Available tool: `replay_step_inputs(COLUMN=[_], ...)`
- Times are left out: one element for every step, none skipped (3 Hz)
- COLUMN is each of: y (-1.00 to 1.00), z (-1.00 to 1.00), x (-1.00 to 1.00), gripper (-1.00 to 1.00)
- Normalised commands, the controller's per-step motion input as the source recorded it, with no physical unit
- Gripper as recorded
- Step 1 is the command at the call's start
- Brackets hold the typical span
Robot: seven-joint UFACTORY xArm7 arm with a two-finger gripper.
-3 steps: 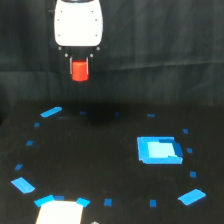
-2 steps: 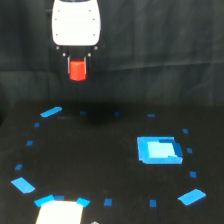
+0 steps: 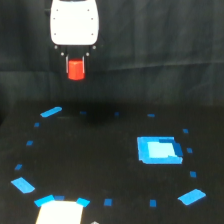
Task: Pick up the red object from the table
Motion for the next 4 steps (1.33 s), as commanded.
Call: replay_step_inputs(y=[-0.02, -0.17, 0.12, 0.02], z=[-0.31, -0.24, 0.22, -0.25], x=[-0.24, 0.32, 0.00, 0.26], gripper=[-1.00, -1.00, -0.98, -0.90])
